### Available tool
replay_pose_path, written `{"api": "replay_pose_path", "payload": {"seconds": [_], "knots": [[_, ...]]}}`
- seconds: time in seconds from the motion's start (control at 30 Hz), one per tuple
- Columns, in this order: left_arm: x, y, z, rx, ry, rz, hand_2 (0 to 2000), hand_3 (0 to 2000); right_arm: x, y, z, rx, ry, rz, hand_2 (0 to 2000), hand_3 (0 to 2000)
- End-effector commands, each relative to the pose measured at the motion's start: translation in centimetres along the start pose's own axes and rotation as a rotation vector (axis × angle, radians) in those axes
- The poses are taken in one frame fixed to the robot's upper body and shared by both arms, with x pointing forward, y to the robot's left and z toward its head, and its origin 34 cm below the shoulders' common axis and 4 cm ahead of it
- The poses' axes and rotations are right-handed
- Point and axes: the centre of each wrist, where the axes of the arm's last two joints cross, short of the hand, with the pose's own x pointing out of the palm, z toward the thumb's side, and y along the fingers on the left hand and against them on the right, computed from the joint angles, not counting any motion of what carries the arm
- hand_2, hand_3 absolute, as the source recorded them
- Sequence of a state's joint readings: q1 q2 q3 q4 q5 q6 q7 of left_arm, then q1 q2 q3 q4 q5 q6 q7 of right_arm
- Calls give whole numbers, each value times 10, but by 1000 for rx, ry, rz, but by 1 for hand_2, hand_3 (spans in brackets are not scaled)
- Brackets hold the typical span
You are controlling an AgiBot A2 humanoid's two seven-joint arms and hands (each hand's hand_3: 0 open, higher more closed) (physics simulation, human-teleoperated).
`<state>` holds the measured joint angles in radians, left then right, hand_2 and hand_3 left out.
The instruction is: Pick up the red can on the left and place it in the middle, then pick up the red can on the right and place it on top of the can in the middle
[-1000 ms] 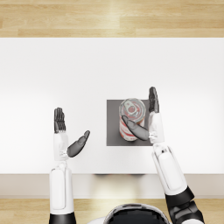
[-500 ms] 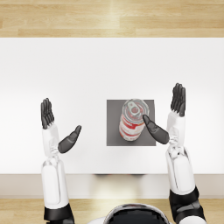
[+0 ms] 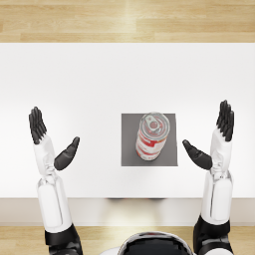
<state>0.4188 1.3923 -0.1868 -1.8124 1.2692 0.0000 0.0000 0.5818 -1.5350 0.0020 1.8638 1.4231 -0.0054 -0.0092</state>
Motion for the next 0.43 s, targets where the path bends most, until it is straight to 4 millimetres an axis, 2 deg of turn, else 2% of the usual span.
{"api": "replay_pose_path", "payload": {"seconds": [0.03,0.43], "knots": [[0,0,0,-1,0,1,0,0,-1,0,-1,0,0,-1,0,0],[0,0,0,-2,0,2,0,0,-2,1,-2,1,2,-2,0,0]]}}
